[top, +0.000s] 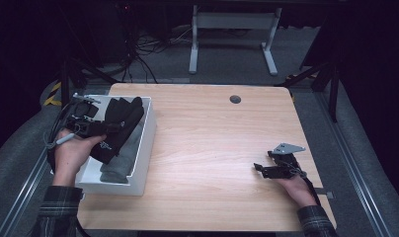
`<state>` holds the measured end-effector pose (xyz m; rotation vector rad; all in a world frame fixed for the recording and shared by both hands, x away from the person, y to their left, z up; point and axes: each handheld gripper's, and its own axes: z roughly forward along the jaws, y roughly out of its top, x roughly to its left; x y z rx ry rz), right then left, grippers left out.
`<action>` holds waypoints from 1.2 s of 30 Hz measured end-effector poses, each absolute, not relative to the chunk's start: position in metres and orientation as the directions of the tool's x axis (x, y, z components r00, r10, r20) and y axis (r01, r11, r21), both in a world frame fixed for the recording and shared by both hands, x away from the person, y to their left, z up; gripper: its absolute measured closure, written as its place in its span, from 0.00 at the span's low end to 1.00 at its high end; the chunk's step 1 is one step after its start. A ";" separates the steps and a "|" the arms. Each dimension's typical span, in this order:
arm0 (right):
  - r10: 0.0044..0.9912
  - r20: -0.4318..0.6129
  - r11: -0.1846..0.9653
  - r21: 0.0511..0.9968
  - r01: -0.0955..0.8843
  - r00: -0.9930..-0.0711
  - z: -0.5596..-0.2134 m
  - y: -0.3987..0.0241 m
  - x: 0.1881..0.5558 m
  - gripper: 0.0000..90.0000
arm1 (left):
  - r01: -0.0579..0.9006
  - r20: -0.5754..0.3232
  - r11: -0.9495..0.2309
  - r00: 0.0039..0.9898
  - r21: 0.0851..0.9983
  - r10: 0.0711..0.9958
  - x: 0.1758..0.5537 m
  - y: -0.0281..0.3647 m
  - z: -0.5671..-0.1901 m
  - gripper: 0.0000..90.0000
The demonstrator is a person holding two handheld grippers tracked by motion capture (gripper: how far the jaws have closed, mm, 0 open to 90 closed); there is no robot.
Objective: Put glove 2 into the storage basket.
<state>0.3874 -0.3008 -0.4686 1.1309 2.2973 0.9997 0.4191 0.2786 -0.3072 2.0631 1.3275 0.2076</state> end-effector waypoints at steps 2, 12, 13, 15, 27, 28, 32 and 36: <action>0.801 -0.032 0.420 0.742 0.522 -0.598 -0.469 -0.301 0.387 0.24 | 0.762 -0.216 -0.260 0.462 0.593 0.860 0.422 0.279 -0.315 0.78; 0.800 -0.034 0.421 0.743 0.520 -0.599 -0.469 -0.301 0.388 0.24 | 0.799 -0.236 -0.254 0.436 0.545 0.868 0.434 0.269 -0.343 0.78; 0.800 -0.034 0.421 0.743 0.520 -0.599 -0.469 -0.301 0.388 0.24 | 0.802 -0.239 -0.251 0.433 0.542 0.869 0.435 0.268 -0.346 0.78; 0.800 -0.034 0.421 0.743 0.520 -0.599 -0.469 -0.301 0.388 0.24 | 0.807 -0.242 -0.248 0.428 0.536 0.871 0.437 0.267 -0.349 0.78; 0.800 -0.035 0.421 0.743 0.520 -0.599 -0.469 -0.301 0.388 0.24 | 0.842 -0.202 -0.254 0.385 0.476 0.901 0.450 0.264 -0.381 0.70; 0.800 -0.034 0.421 0.743 0.520 -0.599 -0.469 -0.301 0.388 0.24 | 0.843 -0.191 -0.258 0.383 0.472 0.904 0.450 0.264 -0.382 0.66; 0.800 -0.035 0.421 0.743 0.520 -0.599 -0.469 -0.301 0.388 0.24 | 0.844 -0.156 -0.252 0.361 0.473 0.919 0.451 0.265 -0.381 0.47; 0.800 -0.034 0.421 0.743 0.520 -0.599 -0.469 -0.301 0.388 0.24 | 0.837 -0.150 -0.235 0.348 0.494 0.925 0.450 0.268 -0.376 0.37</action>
